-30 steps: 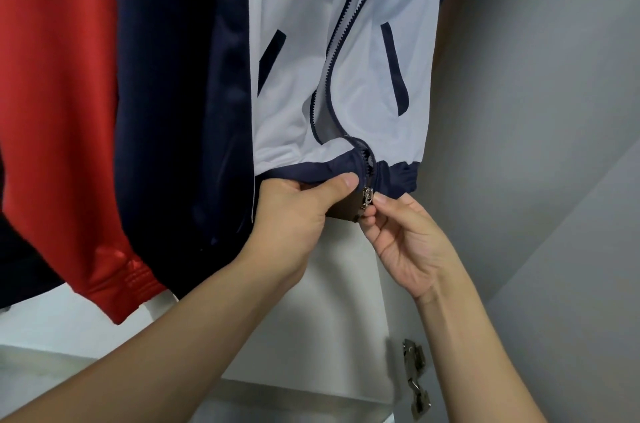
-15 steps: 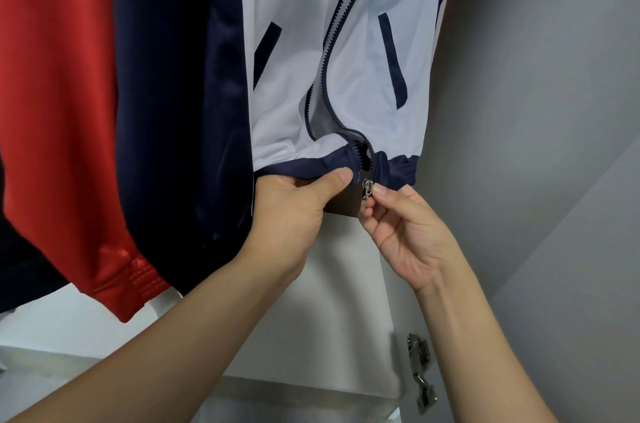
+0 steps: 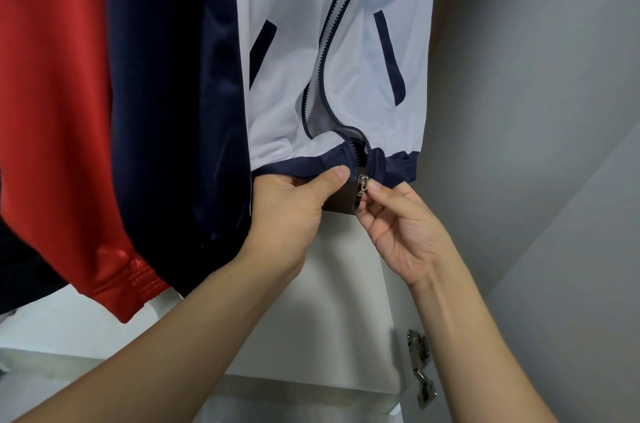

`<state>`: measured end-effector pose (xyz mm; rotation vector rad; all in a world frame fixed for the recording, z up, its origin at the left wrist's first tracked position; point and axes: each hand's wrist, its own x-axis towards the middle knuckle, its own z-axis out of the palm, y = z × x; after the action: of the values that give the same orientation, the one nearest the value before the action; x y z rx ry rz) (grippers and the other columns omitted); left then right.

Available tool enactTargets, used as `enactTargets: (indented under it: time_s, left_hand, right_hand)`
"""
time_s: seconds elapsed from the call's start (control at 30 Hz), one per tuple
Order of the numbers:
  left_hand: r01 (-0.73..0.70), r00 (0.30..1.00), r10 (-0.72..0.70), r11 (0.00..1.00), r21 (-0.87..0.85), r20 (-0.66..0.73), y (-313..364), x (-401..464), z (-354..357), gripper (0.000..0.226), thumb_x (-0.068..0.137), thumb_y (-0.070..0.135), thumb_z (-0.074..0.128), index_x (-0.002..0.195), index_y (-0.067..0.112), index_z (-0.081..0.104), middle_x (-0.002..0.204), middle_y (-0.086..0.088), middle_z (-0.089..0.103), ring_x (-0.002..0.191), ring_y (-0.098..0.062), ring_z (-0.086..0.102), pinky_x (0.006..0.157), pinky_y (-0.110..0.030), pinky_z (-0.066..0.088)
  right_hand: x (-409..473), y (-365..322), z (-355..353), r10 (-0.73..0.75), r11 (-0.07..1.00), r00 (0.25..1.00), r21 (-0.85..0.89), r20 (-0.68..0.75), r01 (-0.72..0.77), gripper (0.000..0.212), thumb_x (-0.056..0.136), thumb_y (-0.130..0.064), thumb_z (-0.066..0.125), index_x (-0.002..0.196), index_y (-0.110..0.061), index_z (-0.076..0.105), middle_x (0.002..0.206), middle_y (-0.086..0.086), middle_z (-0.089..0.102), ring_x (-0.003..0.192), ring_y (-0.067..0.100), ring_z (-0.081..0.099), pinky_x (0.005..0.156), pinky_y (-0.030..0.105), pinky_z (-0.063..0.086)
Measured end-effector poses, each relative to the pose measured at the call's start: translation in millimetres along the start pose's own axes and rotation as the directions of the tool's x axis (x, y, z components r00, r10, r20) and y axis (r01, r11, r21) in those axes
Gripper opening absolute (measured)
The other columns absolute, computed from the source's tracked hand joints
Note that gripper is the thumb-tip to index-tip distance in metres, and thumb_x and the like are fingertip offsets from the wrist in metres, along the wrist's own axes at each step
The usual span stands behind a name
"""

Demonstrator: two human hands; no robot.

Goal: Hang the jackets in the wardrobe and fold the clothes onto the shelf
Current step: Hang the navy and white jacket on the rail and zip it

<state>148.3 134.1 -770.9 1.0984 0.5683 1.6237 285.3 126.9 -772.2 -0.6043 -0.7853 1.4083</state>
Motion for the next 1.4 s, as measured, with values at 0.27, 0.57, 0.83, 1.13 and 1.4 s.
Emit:
enactTargets:
  time_s: [0.27, 0.57, 0.83, 1.13, 1.4]
  left_hand:
    - [-0.009, 1.000, 0.009, 1.000, 0.017, -0.005, -2, 2, 0, 0.023, 0.087, -0.007, 0.066, 0.110, -0.007, 0.065, 0.064, 0.013, 0.063, 0.049, 0.005, 0.053, 0.051, -0.008, 0.041]
    - [0.000, 0.999, 0.002, 1.000, 0.024, -0.050, 0, 2, 2, 0.024, 0.086, -0.006, 0.068, 0.110, -0.002, 0.068, 0.095, -0.007, 0.075, 0.083, -0.016, 0.072, 0.073, -0.023, 0.055]
    - [-0.036, 0.997, 0.044, 0.994, 0.106, -0.071, -3, -1, 2, 0.022, 0.085, -0.001, 0.071, 0.101, 0.013, 0.073, 0.101, -0.002, 0.076, 0.098, -0.019, 0.072, 0.090, -0.034, 0.055]
    - [0.047, 0.999, -0.048, 0.988, 0.149, -0.001, -1, 3, -4, 0.025, 0.086, -0.006, 0.068, 0.110, -0.001, 0.070, 0.106, -0.007, 0.075, 0.100, -0.018, 0.072, 0.090, -0.027, 0.056]
    - [0.529, 0.805, -0.593, 0.685, 0.502, -0.040, 18, 10, -16, 0.038, 0.090, 0.046, 0.066, 0.068, 0.015, 0.066, 0.054, 0.004, 0.061, 0.036, -0.008, 0.031, 0.036, -0.014, 0.022]
  right_hand:
    - [1, 0, 0, -0.009, 1.000, 1.000, 0.009, -0.011, 0.009, 0.030, 0.073, 0.001, 0.068, 0.051, -0.020, 0.066, 0.084, 0.011, 0.071, 0.071, 0.014, 0.066, 0.070, 0.023, 0.055]
    - [4, 0, 2, -0.020, 1.000, 0.998, 0.000, -0.052, 0.020, 0.029, 0.069, 0.001, 0.070, 0.049, -0.019, 0.065, 0.079, 0.013, 0.070, 0.067, 0.016, 0.065, 0.066, 0.023, 0.055]
    - [4, 1, 10, -0.052, 0.999, 0.991, 0.007, -0.120, 0.053, 0.028, 0.064, 0.001, 0.072, 0.048, -0.018, 0.061, 0.075, 0.012, 0.070, 0.066, 0.016, 0.068, 0.063, 0.022, 0.055]
    - [5, 0, 10, -0.097, 0.993, 0.981, -0.083, -0.171, 0.084, 0.021, 0.060, 0.001, 0.074, 0.056, -0.015, 0.062, 0.073, 0.012, 0.068, 0.063, 0.018, 0.065, 0.063, 0.024, 0.055]
    - [4, -8, 0, -0.072, 0.964, 0.981, -0.264, -0.178, 0.023, 0.030, 0.062, -0.012, 0.077, 0.074, -0.017, 0.051, 0.075, 0.003, 0.072, 0.067, 0.013, 0.068, 0.061, 0.024, 0.049]
